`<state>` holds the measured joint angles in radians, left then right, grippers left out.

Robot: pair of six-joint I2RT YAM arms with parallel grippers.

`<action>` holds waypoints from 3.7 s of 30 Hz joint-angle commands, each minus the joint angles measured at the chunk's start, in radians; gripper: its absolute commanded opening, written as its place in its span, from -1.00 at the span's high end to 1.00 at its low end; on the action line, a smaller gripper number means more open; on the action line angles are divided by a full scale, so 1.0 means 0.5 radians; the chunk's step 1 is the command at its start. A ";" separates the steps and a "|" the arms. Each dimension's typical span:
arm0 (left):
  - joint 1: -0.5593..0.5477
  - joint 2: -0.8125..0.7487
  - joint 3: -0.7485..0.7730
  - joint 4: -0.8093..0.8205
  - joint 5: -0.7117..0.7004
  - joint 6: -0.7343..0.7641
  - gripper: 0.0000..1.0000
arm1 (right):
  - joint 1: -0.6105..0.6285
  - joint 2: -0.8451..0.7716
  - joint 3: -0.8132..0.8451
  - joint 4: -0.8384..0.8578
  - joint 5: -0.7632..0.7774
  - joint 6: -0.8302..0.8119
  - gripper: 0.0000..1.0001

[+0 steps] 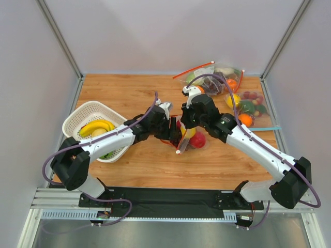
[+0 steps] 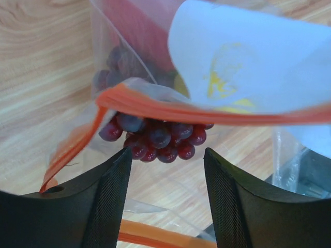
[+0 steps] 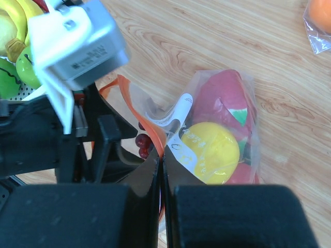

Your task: Open the zip-top bag and remove the fake food

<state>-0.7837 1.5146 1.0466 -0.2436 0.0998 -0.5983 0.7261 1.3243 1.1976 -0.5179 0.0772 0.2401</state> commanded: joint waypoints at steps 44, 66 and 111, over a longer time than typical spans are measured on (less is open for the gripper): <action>-0.013 0.468 -0.019 0.229 -0.190 -0.037 0.36 | 0.011 0.094 -0.113 0.244 -0.194 0.075 0.99; -0.013 -0.127 0.008 0.312 0.003 0.009 1.00 | 0.005 0.106 -0.137 0.164 0.029 0.017 0.99; 0.637 -1.247 0.217 -0.418 -0.209 0.519 1.00 | -0.016 0.030 -0.205 0.171 0.045 0.026 0.99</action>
<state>-0.5499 0.9295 1.1065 -0.4297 0.0090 -0.3798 0.7246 1.3731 1.0981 -0.4511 0.0814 0.2619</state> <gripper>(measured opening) 0.114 0.005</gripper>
